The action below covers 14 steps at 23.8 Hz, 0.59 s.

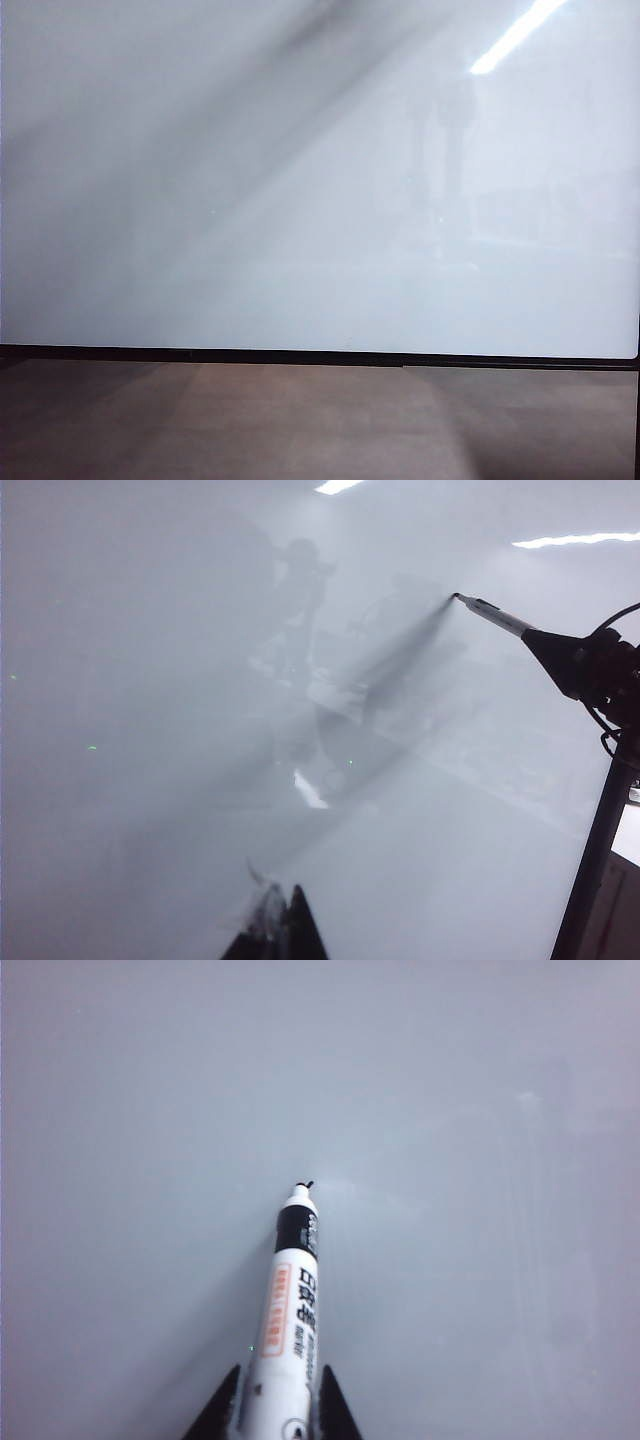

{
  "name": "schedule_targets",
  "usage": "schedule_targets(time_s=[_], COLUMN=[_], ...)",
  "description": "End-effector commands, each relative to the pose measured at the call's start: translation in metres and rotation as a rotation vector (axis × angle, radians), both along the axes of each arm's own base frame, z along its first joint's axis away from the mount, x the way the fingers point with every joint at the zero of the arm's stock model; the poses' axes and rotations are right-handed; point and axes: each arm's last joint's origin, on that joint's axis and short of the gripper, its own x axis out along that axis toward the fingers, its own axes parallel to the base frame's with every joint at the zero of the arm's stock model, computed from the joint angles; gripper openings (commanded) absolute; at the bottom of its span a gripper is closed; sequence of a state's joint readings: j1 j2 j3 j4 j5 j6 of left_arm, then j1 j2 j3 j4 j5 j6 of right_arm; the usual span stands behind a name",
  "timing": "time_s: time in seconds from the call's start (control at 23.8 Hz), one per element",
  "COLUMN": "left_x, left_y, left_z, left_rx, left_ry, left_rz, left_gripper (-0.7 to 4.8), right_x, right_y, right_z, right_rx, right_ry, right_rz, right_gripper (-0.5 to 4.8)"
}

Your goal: Reach to the right to find the marker pen, pick it up, and write the number 17 on the whiteboard.

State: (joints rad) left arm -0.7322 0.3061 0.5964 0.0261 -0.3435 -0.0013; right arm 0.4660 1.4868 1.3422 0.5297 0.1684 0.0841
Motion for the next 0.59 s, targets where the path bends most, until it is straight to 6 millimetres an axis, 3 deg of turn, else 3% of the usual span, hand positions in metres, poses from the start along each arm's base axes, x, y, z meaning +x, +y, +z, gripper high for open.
schedule_targets(time_s=[0.04,0.59], left_x=[0.0,0.0], left_y=[0.0,0.0], left_z=[0.002,0.002], left_rx=[-0.013,-0.013], left_ry=[-0.01,-0.01], left_rz=[0.0,0.0], left_gripper=[-0.05,-0.05], right_x=[-0.001,0.004], right_y=[-0.001,0.001], right_z=[0.004,-0.021], right_rx=[0.016,-0.028], right_ry=[-0.007,0.118], right_rz=[-0.023,-0.017], right_gripper=[-0.04,-0.05])
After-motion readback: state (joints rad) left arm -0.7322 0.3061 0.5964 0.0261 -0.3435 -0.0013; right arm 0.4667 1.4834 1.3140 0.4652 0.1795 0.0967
